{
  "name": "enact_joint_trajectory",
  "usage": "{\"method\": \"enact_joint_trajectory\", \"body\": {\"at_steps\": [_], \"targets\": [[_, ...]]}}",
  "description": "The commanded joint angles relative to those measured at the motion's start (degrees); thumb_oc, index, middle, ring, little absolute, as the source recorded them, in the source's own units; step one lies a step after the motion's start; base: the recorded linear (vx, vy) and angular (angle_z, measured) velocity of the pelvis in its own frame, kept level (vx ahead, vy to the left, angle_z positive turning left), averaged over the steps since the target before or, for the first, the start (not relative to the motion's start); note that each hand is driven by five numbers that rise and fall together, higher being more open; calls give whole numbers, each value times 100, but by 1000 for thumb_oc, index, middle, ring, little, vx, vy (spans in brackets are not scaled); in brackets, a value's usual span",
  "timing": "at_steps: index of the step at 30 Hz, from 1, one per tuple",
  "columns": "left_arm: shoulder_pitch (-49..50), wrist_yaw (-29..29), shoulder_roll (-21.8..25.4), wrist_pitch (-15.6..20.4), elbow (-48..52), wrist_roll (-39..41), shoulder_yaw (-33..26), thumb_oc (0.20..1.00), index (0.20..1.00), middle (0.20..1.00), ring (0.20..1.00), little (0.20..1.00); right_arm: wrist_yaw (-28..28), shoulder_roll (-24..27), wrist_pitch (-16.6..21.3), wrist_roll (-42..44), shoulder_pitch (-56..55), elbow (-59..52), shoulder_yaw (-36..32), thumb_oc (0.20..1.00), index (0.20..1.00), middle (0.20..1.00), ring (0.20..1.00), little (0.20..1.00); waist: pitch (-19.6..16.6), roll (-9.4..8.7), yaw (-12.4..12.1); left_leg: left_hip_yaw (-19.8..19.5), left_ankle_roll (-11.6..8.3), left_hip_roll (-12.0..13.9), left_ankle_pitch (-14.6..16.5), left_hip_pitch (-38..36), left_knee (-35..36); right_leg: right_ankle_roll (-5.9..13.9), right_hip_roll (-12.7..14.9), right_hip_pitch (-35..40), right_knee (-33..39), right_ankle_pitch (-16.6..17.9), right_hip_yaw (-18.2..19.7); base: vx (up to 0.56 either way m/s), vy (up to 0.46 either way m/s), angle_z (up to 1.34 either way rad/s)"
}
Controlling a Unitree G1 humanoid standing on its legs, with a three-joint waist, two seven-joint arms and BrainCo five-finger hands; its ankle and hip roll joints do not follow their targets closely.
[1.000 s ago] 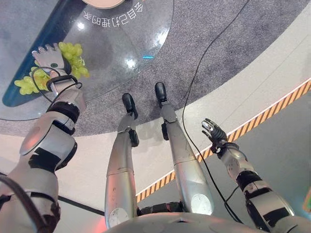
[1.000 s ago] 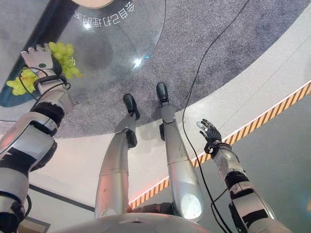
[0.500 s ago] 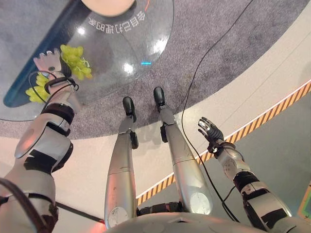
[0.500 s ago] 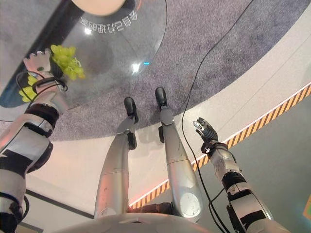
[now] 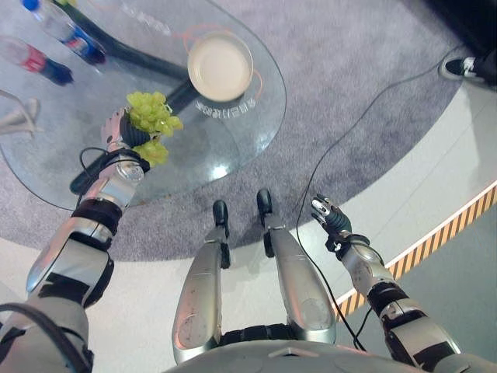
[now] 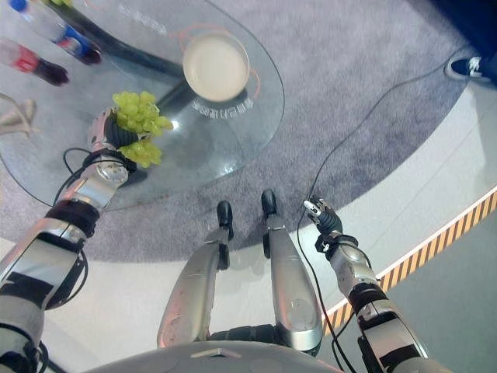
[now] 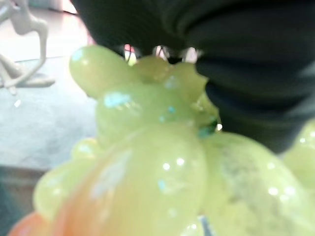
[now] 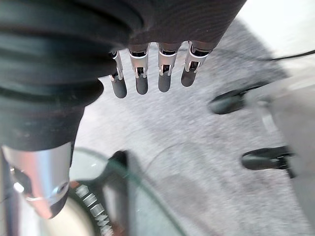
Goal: Pick up fruits into the plate
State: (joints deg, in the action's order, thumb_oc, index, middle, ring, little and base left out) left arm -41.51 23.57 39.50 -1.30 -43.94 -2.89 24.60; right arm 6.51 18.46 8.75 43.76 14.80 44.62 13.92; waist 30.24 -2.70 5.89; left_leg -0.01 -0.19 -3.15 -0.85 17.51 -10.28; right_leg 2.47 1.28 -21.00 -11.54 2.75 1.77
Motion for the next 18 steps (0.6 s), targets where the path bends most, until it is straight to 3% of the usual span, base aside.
{"method": "enact_joint_trajectory", "body": {"at_steps": [1, 5, 6, 11, 12, 13, 15, 18], "targets": [[327, -416, 202, 511, 594, 299, -432, 200, 200, 200, 200, 200, -89, 116, 172, -203, -591, -574, -334, 1000, 1000, 1000, 1000, 1000, -471, 439, -118, -8, -44, 20, 476, -437, 223, 117, -29, 84, -446, -681, -260, 79, -15, 16], [763, -923, 316, 645, 1261, 498, -541, 200, 200, 200, 200, 200, 43, 153, 294, -330, -776, -1129, -378, 1000, 1000, 1000, 1000, 1000, -711, 461, -137, -33, -45, 8, 506, -800, 377, 151, 64, 526, -193, -671, -308, 97, -22, 12], [1007, -1416, 335, 651, 1696, 712, -653, 200, 200, 200, 200, 200, 279, 157, 304, -549, -867, -1525, -434, 1000, 1000, 1000, 1000, 1000, -914, 462, -174, -58, -43, -12, 530, -1045, 486, 183, 121, 842, 1, -661, -335, 130, -40, 12], [1595, -2808, 250, 639, 2595, 1166, -817, 200, 200, 200, 200, 200, 737, 269, 305, -1348, -1010, -2236, -468, 1000, 1000, 1000, 1000, 1000, -1486, 443, -285, -109, -16, -46, 587, -1618, 737, 257, 216, 1561, 425, -625, -373, 216, -64, 15], [1694, -3229, 243, 493, 2855, 1385, -833, 200, 200, 200, 200, 200, 950, 361, 253, -1510, -992, -2387, -485, 1000, 1000, 1000, 1000, 1000, -1620, 430, -318, -110, -12, -44, 607, -1734, 754, 275, 243, 1709, 495, -611, -400, 180, -54, 15], [1727, -3303, 241, 452, 2924, 1413, -835, 200, 200, 200, 200, 200, 969, 391, 191, -1518, -983, -2436, -485, 1000, 1000, 1000, 1000, 1000, -1658, 428, -327, -109, -10, -44, 614, -1775, 764, 279, 246, 1757, 516, -610, -405, 239, -72, 17], [1888, -4049, 246, 318, 3273, 1798, -794, 200, 200, 200, 200, 200, 1365, 661, -251, -1607, -837, -2732, -459, 1000, 1000, 1000, 1000, 1000, -1957, 392, -434, -107, 1, -46, 678, -2066, 829, 303, 281, 2106, 674, -597, -459, 225, -73, 11], [1970, -4598, 257, 216, 3524, 2053, -769, 200, 200, 200, 200, 200, 1733, 836, -705, -1566, -688, -2999, -370, 1000, 1000, 1000, 1000, 1000, -2121, 341, -511, -113, 10, -46, 732, -2300, 900, 319, 312, 2381, 803, -599, -507, 129, -58, 18]]}}
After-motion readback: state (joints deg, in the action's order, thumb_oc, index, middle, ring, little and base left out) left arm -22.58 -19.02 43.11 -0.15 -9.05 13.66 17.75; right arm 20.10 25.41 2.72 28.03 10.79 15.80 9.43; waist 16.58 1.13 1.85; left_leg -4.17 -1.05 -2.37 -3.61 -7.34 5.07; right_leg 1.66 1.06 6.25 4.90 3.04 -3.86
